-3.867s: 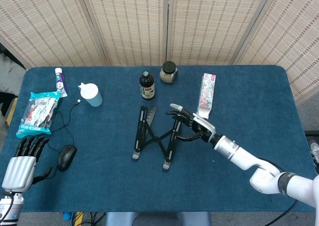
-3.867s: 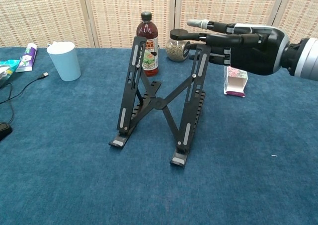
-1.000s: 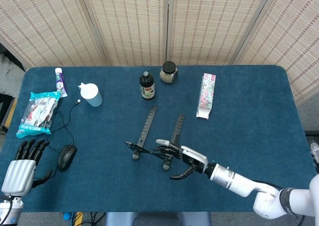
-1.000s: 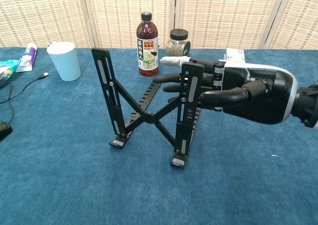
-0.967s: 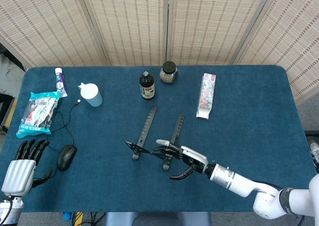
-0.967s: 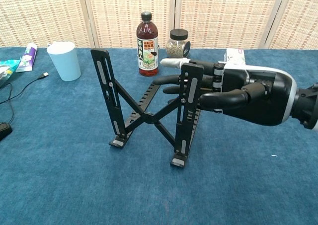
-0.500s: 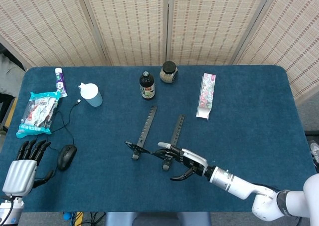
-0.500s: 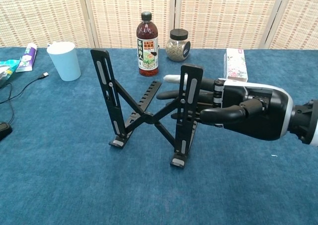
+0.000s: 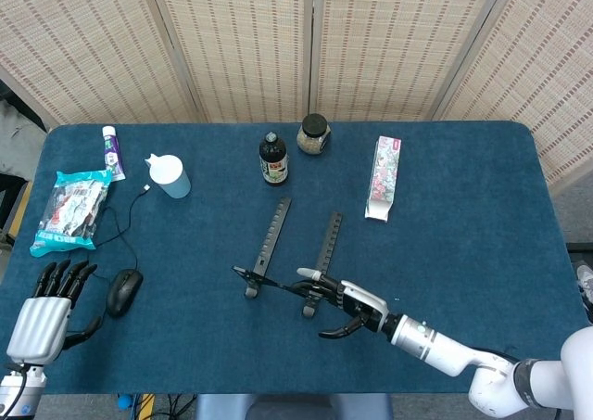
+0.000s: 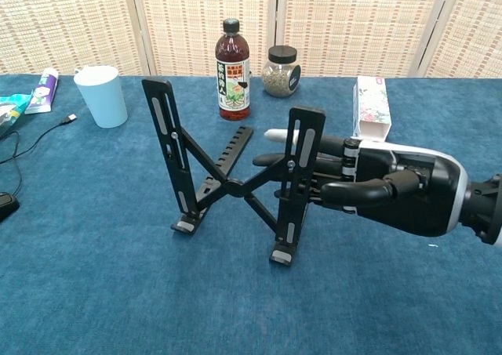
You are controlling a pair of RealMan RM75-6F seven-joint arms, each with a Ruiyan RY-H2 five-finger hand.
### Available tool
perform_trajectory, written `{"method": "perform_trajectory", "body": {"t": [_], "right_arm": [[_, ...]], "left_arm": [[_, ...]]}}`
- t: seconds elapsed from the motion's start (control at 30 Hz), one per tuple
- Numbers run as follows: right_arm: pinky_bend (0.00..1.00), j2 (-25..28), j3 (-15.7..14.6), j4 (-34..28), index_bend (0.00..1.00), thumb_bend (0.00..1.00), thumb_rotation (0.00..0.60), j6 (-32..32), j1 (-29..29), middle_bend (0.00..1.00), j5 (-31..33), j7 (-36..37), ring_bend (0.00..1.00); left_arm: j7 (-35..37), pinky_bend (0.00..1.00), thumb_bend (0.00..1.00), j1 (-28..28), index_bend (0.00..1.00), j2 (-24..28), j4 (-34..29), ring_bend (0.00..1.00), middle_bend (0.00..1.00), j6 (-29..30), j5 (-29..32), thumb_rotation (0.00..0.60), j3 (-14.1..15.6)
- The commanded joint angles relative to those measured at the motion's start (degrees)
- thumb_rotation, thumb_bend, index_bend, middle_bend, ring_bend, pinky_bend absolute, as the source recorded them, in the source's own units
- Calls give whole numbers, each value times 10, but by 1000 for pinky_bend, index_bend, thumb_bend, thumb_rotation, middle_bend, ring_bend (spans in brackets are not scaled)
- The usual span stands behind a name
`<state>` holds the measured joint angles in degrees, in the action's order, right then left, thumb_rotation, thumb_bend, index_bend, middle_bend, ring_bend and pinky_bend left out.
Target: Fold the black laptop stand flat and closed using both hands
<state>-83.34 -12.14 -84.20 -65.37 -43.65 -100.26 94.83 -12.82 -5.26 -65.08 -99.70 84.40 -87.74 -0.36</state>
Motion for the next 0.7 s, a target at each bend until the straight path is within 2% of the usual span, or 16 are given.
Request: {"method": "perform_trajectory", "body": {"t": [0.03, 0.7], "right_arm": [[49, 0, 0, 0, 0, 108, 600, -1, 1, 149, 0, 1, 37], [49, -11, -6, 16, 0, 110, 600, 7, 2, 149, -2, 23, 37]], "left_arm": [[0, 0, 220, -1, 114, 0, 0, 0, 105, 0, -1, 600, 0], [-1, 0, 220, 0, 114, 1, -1, 0, 105, -1, 1, 600, 1]]}}
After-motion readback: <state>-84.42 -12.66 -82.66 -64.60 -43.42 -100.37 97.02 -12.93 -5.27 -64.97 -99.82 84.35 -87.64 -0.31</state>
